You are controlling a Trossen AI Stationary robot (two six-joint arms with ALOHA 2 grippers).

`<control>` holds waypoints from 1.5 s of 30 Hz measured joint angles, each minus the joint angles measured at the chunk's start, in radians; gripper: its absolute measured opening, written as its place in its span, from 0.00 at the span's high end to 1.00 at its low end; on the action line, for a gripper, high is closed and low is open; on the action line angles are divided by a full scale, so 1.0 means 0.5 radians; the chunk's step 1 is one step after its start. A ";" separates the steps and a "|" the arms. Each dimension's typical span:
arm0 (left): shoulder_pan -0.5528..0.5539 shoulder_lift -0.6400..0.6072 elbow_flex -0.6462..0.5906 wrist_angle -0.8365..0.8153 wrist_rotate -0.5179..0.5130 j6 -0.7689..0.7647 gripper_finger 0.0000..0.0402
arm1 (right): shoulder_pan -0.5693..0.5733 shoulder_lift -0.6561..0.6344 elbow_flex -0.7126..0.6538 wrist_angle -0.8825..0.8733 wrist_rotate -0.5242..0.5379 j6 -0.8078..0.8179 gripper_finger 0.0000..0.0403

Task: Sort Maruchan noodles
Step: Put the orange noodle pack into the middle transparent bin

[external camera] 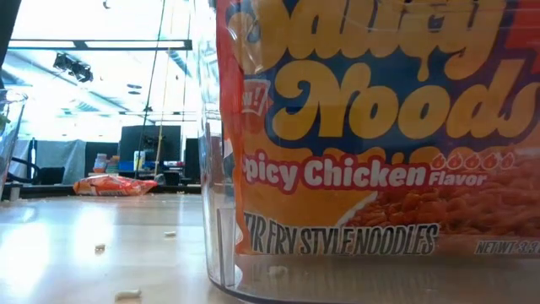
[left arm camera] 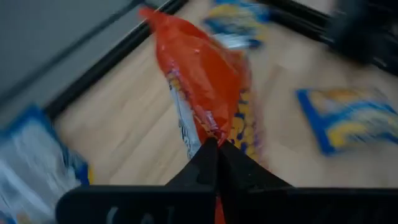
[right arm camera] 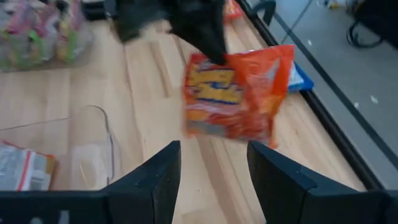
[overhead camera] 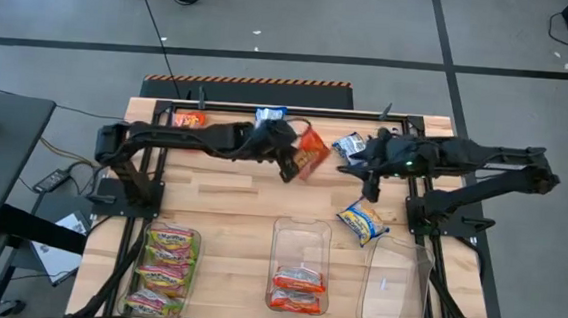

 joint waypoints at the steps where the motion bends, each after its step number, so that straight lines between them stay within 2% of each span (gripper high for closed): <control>1: -0.050 0.000 0.104 -0.098 -0.024 0.100 0.99 | 0.011 -0.032 0.009 -0.013 0.000 -0.015 0.53; 5: -0.265 0.004 0.441 -0.415 -0.159 0.407 0.99 | 0.036 -0.139 0.106 -0.060 0.004 -0.130 0.53; 8: -0.420 0.005 0.580 -0.559 -0.246 0.489 0.99 | 0.046 -0.207 0.203 -0.065 0.006 -0.248 0.53; 14: -0.763 0.017 0.645 -0.615 -0.337 0.480 0.99 | 0.046 -0.277 0.299 -0.026 0.006 -0.524 0.53; 18: -0.993 0.121 0.647 -0.623 -0.496 0.482 0.99 | 0.069 -0.249 0.299 0.132 -0.134 -0.548 0.53; 22: -1.166 0.255 0.646 -0.568 -0.619 0.520 0.99 | 0.191 -0.160 0.299 0.265 -0.202 -0.462 0.53; 28: -1.316 0.469 0.646 -0.497 -0.810 0.519 0.99 | 0.439 0.024 0.299 0.272 -0.090 -0.185 0.53; 31: -1.355 0.585 0.645 -0.510 -0.923 0.520 0.99 | 0.573 0.123 0.299 0.273 -0.050 0.022 0.54; 37: -1.362 0.760 0.643 -0.472 -0.990 0.506 0.99 | 0.872 0.326 0.299 0.283 -0.021 0.363 0.55; 39: -1.362 0.794 0.643 -0.466 -0.935 0.470 0.99 | 0.967 0.386 0.299 0.284 -0.009 0.496 0.55; 45: -1.362 0.797 0.644 -0.434 -0.587 0.461 0.93 | 1.197 0.551 0.299 0.301 0.131 0.752 0.55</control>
